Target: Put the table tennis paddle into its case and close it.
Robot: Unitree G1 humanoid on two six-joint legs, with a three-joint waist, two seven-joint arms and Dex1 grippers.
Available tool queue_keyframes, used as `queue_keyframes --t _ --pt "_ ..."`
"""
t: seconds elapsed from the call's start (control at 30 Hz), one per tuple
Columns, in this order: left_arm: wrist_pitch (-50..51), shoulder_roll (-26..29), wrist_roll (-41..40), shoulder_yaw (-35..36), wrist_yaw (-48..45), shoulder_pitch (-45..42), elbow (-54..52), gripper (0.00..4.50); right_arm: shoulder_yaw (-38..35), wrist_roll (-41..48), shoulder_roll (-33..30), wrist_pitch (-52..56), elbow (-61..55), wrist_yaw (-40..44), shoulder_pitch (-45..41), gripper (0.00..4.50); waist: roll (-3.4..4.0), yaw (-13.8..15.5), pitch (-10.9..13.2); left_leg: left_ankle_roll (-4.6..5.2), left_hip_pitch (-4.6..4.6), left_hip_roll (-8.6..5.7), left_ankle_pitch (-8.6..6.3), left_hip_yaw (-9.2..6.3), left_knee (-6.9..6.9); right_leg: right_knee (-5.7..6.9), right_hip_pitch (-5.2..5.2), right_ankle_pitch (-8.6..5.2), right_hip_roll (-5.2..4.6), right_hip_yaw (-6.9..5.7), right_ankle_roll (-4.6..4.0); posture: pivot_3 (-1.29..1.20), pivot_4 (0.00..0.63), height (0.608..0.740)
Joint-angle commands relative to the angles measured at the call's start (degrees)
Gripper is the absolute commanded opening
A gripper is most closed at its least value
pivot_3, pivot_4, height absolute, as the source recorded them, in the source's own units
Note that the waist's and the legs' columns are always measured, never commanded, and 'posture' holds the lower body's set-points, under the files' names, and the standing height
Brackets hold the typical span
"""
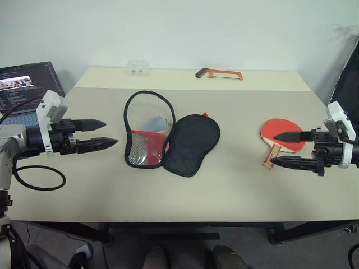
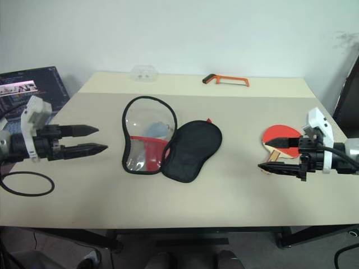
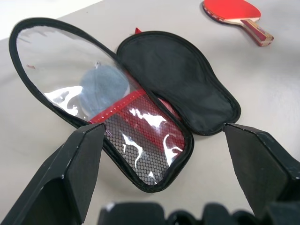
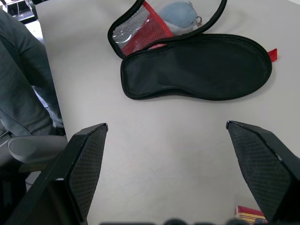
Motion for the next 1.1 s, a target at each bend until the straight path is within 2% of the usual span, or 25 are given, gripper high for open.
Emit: queue_keyframes --t 0.03,0.2,0.37,0.47,0.6,0.97,1.1 --pt "-0.2 1.7 -1.0 3.0 0.6 0.6 -1.8 4.39 -0.7 0.8 -0.6 -0.4 -1.0 0.1 -1.9 4.47 0.00 0.0 0.0 0.00 0.00 0.00 0.00 0.00 0.00 0.00 0.00 0.00 0.00 0.00 0.00 0.00 0.150 0.740" --pt "-0.3 0.1 -0.8 3.6 3.1 2.5 -2.5 4.39 1.6 0.3 0.3 -0.5 -0.2 0.1 -4.1 4.47 0.01 -0.1 0.0 0.00 0.01 0.04 0.00 0.00 0.00 0.01 0.00 0.00 0.01 -0.02 -0.01 0.00 0.150 0.740" --pt "-2.7 -8.8 5.1 -1.4 15.8 -6.0 6.6 4.39 1.8 0.9 1.9 0.0 -2.0 -1.9 -4.7 4.47 0.01 0.6 0.0 0.01 0.00 0.00 0.01 -0.11 0.15 0.06 0.05 0.03 0.02 -0.10 0.04 0.00 0.150 0.740" --pt "-1.9 -13.0 6.9 -4.1 19.1 -10.0 11.2 4.39 1.7 1.2 2.7 0.5 -3.6 -3.4 -3.7 4.47 0.01 0.7 0.0 0.01 -0.04 -0.08 0.01 -0.08 0.22 0.03 0.10 0.08 0.00 -0.05 0.14 0.00 0.150 0.740" --pt "-0.7 -17.5 8.0 -7.9 19.0 -12.1 14.0 4.39 1.4 0.8 3.2 1.2 -4.9 -5.8 -2.8 4.47 0.01 0.7 0.0 0.01 -0.16 -0.12 0.01 -0.15 0.26 0.02 0.07 0.11 0.00 -0.06 0.18 0.00 0.150 0.740" --pt "-1.2 -21.1 9.7 -10.3 19.0 -13.3 18.4 4.39 -3.9 2.9 2.5 3.9 -9.7 -9.7 2.4 4.47 0.00 0.4 0.0 0.01 -0.24 -0.18 0.01 -0.29 0.27 0.05 0.07 0.13 0.00 -0.12 0.20 0.00 0.150 0.740" --pt "-0.7 -20.0 8.4 -8.2 18.2 -13.2 17.4 4.39 -4.4 2.4 2.0 3.8 -10.4 -11.0 3.8 4.47 0.00 0.4 0.0 0.01 -0.24 -0.21 0.01 -0.30 0.31 0.04 0.10 0.16 -0.01 -0.10 0.25 0.00 0.150 0.740"
